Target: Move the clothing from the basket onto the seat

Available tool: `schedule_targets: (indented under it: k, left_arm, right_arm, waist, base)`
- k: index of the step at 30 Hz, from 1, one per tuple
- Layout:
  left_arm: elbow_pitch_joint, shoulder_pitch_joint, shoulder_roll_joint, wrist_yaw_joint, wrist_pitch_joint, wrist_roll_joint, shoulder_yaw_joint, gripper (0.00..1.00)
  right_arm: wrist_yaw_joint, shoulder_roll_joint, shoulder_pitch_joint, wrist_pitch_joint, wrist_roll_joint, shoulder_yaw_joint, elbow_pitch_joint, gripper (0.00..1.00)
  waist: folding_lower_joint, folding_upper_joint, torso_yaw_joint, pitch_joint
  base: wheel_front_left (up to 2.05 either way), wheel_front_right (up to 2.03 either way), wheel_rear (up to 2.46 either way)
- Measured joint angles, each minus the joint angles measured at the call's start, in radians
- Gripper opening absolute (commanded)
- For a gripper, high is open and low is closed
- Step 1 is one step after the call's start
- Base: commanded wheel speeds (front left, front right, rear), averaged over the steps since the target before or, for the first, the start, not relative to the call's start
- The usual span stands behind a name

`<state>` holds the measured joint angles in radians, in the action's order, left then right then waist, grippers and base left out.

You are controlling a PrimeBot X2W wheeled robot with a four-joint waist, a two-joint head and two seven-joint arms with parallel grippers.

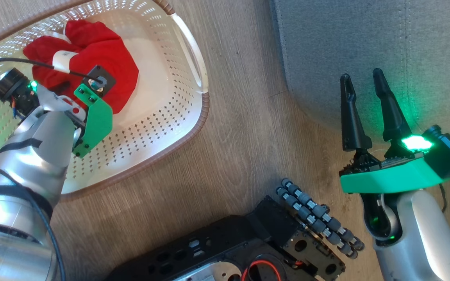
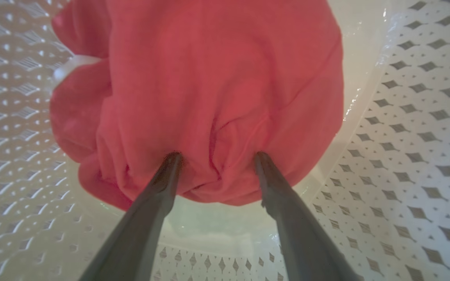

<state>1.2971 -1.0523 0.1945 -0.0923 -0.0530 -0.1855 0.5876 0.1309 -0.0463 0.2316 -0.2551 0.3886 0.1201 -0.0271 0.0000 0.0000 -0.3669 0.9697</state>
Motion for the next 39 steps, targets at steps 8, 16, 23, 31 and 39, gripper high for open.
schedule_targets:
  k: [8,16,23,31,39]
  left_arm:
    - [0.002,-0.022,-0.002,0.019,0.062,0.019,0.005,1.00]
    - [0.003,-0.037,-0.013,0.035,0.125,0.047,-0.001,1.00]
    - [0.003,-0.038,-0.028,0.033,0.129,0.072,0.004,0.46]
    - [0.003,-0.044,-0.027,0.024,0.131,0.082,0.022,0.00]
    - [0.004,-0.053,-0.025,0.024,0.143,0.098,0.028,0.00]
  right_arm:
    - [0.000,0.000,0.000,0.000,0.000,0.002,-0.005,1.00]
    - [0.000,0.000,0.000,0.000,0.000,0.007,-0.005,1.00]
    - [0.000,0.000,0.000,0.000,0.000,0.007,-0.007,1.00]
    - [0.000,0.000,0.000,0.000,0.000,0.007,-0.008,1.00]
    - [0.000,0.000,0.005,0.000,0.000,0.007,-0.003,1.00]
  waist:
    - [0.0000,0.0000,0.002,0.010]
    - [0.0000,0.0000,0.005,0.016]
    - [0.0000,0.0000,0.006,0.021]
    - [0.0000,0.0000,0.008,0.024]
    - [0.0000,0.0000,0.008,0.010]
  base:
    - [0.00,0.00,0.00]
    - [0.00,0.00,0.00]
    - [0.00,0.00,0.00]
    - [0.00,0.00,0.00]
    - [0.00,0.00,0.00]
